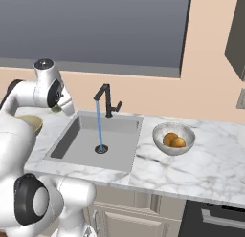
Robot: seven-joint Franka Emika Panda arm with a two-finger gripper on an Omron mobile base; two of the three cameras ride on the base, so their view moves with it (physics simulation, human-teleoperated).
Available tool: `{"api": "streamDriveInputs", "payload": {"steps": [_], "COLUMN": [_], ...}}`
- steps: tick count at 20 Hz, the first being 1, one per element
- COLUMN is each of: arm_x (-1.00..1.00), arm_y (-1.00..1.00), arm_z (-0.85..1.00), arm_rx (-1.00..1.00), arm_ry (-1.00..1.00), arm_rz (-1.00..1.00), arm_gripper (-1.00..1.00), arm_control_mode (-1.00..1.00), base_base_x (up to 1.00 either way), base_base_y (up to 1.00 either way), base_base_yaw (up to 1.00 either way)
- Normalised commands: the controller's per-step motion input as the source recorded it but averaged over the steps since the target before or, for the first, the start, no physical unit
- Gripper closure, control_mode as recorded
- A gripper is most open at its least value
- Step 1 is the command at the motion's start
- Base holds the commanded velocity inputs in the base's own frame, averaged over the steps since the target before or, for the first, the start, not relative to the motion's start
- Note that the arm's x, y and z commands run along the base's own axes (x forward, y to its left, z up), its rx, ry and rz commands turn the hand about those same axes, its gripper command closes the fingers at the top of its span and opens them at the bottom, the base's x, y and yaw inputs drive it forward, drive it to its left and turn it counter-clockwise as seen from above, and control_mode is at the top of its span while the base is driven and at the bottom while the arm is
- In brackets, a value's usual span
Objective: Pick the potatos from the sink and place them in one bowl. Place the lemon wedge in the other bowl. Then turn off the sink faucet.
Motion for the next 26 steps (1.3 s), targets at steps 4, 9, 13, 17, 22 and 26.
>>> {"api": "streamDriveInputs", "payload": {"steps": [4, 9, 13, 17, 22, 26], "arm_x": [-0.41, -0.34, -0.23, -0.15, -0.01, 0.00], "arm_y": [0.50, 0.70, 0.65, 0.56, 0.51, 0.38], "arm_z": [0.45, 0.11, 0.00, 0.00, -0.12, -0.27], "arm_rx": [-0.05, -0.01, 0.00, 0.00, 0.00, 0.00], "arm_ry": [0.03, 0.03, 0.03, 0.08, 0.09, 0.07], "arm_rz": [0.00, 0.00, 0.00, 0.00, 0.00, 0.03], "arm_gripper": [1.00, 1.00, 1.00, 1.00, 1.00, 1.00], "arm_control_mode": [-1.00, -1.00, -1.00, -1.00, -1.00, -1.00], "base_base_x": [0.00, 0.00, 0.00, 0.00, 0.00, 0.00], "base_base_y": [0.00, 0.00, 0.00, 0.00, 0.00, 0.00], "base_base_yaw": [0.00, 0.00, 0.00, 0.00, 0.00, 0.00]}}
